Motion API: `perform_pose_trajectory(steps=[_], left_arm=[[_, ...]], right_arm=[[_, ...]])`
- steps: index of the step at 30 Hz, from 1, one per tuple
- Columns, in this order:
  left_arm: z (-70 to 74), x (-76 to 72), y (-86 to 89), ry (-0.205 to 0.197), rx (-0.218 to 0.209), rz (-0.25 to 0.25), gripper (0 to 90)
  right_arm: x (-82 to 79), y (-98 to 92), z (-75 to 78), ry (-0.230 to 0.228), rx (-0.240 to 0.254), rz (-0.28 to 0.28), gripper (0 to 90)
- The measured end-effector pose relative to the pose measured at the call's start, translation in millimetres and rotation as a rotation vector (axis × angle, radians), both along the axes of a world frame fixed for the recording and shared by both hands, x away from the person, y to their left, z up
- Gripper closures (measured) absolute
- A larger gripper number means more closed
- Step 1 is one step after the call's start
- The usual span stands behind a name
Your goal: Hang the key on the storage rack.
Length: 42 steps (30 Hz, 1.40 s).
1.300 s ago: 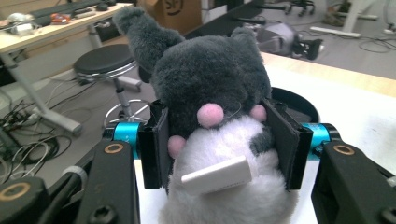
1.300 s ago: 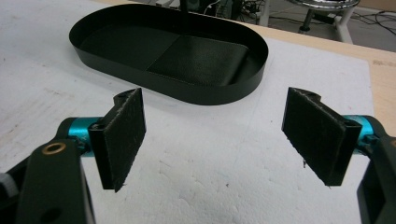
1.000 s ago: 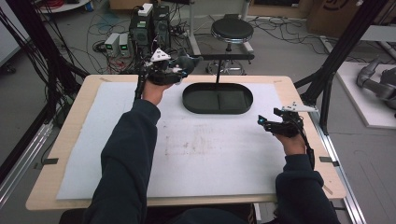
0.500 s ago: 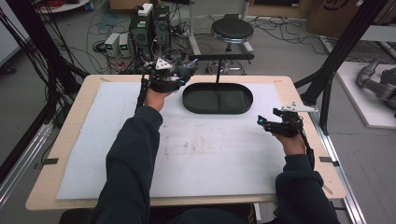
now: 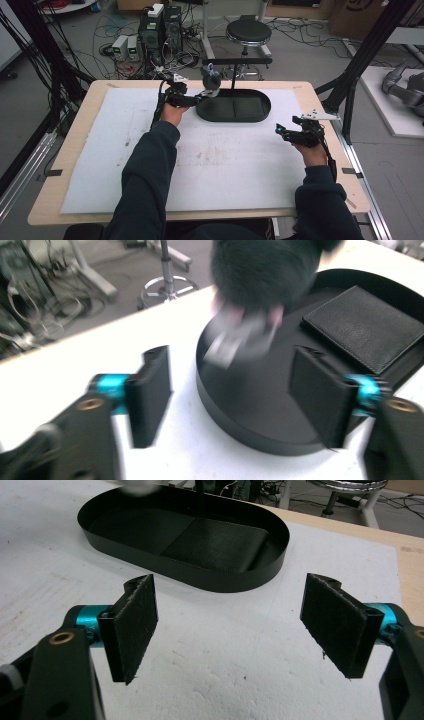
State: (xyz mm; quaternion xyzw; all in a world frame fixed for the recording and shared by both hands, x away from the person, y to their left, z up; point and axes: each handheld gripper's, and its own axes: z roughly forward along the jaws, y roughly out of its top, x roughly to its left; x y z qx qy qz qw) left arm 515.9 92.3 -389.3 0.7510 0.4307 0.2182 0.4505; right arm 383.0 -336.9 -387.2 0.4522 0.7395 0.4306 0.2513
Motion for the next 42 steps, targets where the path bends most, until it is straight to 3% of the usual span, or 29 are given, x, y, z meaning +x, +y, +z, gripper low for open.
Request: perform_pose_trajectory(steps=[6,12,16,21,28,36,42], left_arm=[[4.0,-16.4,16.6,-0.033,-0.062,-0.021,22.3],[15.5,-45.9,39.6,-0.114,-0.148,-0.054,22.2],[17.1,-68.8,58.7,-0.166,-0.182,-0.069,22.6],[12.7,-96.4,82.3,-0.2,-0.183,-0.067,22.5],[1.3,-129.5,112.6,-0.235,-0.186,-0.006,19.2],[-3.1,-152.9,133.9,-0.279,-0.194,0.006,19.5],[-5.0,-163.0,141.1,-0.281,-0.205,0.021,19.5]], right_arm=[[1.2,2.5,-1.7,0.002,-0.012,0.025,23.2],[1.8,7.2,-6.5,-0.002,-0.038,0.073,21.1],[0.8,12.4,-8.5,-0.008,-0.066,0.099,21.0],[-1.6,15.8,-7.7,-0.032,-0.094,0.119,21.0],[-5.4,15.1,-4.1,-0.058,-0.095,0.117,21.0],[-13.5,13.3,4.7,-0.07,-0.091,0.115,21.0],[-20.9,16.3,7.2,-0.054,-0.093,0.124,21.0]])
